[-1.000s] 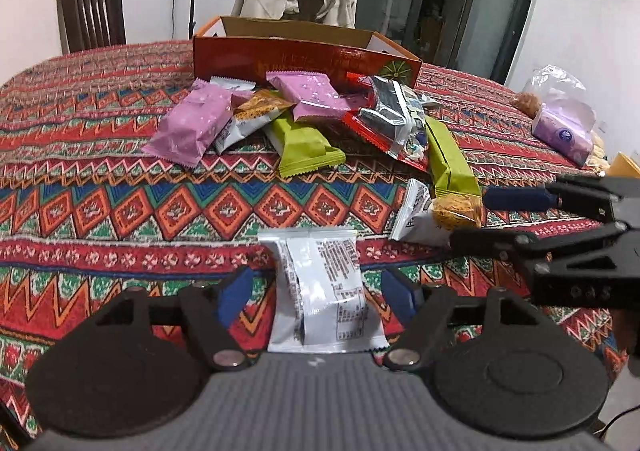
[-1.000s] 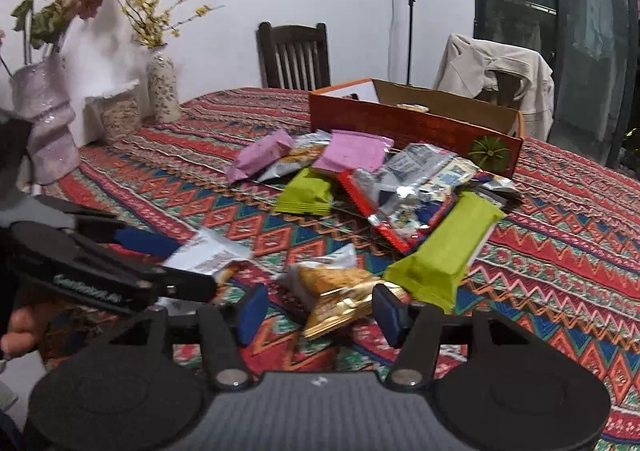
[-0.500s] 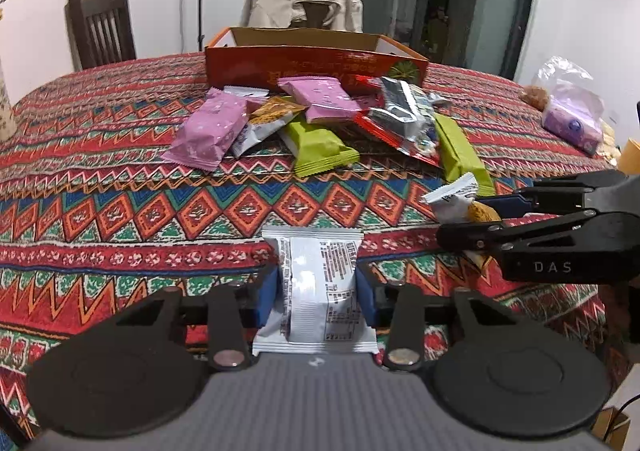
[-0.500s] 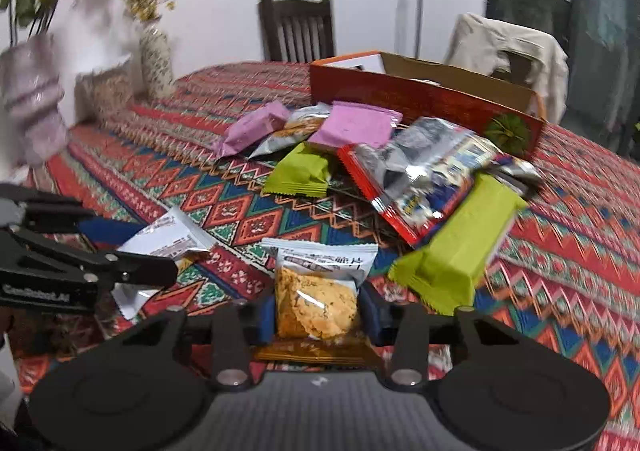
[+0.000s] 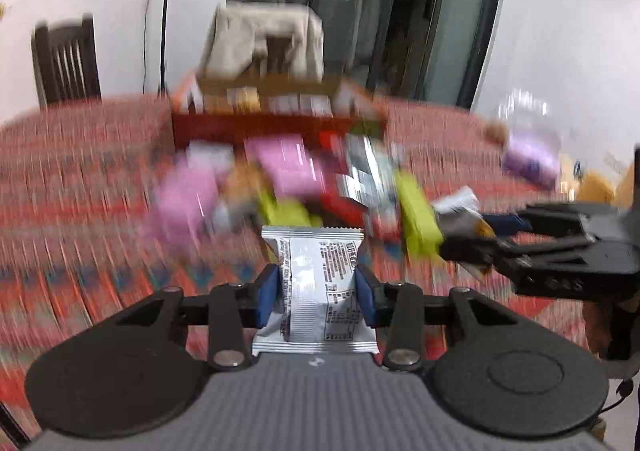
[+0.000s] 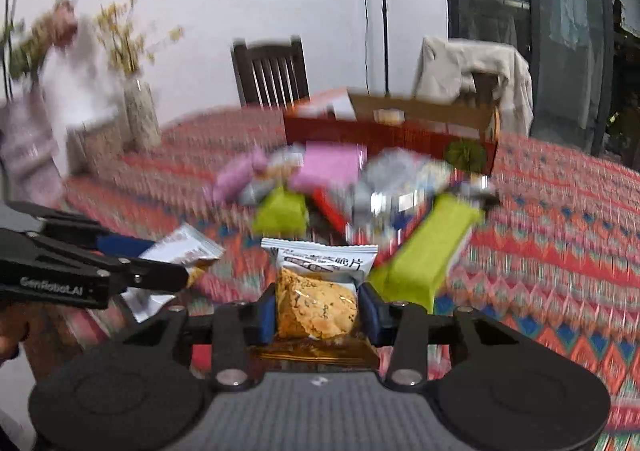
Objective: Organize snacks
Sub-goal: 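Lift both held packets toward the cardboard box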
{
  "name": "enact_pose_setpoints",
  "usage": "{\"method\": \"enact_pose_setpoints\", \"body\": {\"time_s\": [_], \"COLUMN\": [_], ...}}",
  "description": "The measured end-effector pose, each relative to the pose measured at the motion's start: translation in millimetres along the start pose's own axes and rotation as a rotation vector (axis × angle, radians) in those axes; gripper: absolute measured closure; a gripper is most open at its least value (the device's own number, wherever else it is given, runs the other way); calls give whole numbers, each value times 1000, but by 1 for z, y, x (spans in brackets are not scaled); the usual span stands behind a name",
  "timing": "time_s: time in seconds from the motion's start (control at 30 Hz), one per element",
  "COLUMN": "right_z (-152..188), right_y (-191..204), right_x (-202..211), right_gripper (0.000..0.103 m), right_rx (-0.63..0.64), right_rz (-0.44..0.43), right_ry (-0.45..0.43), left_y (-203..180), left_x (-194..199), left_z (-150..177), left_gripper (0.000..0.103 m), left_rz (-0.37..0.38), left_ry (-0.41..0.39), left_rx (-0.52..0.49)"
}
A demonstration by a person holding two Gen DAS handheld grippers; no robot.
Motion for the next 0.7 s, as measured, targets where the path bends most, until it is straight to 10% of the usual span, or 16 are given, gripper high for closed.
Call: {"method": "enact_pose_setpoints", "body": {"time_s": [0.33, 0.7], "right_z": [-173, -267], "right_y": [-76, -199], "right_x": [-9, -250], "right_gripper": [62, 62], "right_rx": [48, -132], "right_rz": [34, 102], "right_ry": [-194, 58], "left_y": [65, 105], "left_x": [-108, -319], "left_z": [-195, -239], "left_gripper": [61, 61], "left_rz": [-96, -159], "left_ry": [-74, 97], "left_rx": [-1, -3]}}
Point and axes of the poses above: each gripper's, at about its wrist camera, not at the fingertips, and x roughly against the way its jaws point, y to its left, z to its underside, the point moved 9 cm from there along -x, roughly the way its jaws point, and after that the axes turned 8 degrees about -z, right-handed, at the moved point
